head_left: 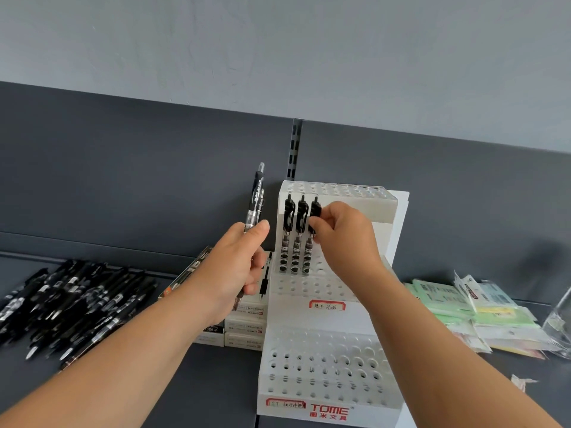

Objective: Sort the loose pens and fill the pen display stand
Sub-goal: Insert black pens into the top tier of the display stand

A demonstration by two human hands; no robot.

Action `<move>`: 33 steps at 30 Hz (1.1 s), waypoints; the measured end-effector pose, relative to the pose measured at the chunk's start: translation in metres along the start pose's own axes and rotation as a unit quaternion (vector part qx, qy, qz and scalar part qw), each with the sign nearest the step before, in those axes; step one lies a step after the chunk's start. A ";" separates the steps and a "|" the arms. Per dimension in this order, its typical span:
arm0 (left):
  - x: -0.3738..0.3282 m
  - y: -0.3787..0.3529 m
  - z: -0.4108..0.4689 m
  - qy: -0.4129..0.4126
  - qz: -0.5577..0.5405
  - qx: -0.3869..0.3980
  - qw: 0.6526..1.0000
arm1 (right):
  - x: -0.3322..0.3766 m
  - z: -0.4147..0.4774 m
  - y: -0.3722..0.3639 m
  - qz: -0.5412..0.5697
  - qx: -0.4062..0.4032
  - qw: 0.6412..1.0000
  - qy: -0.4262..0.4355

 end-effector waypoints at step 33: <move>-0.014 -0.035 0.001 -0.080 0.097 0.026 0.992 | 0.012 -0.024 0.025 0.475 0.102 0.866 -0.120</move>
Point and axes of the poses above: each hand's wrist, its own z-axis towards the middle knuckle, its own y-axis out of the back of the hand, x = y × z, the point moved 2 cm from there along z, towards the middle knuckle, and after that the axes turned 6 degrees about z, right-handed, at the moved point
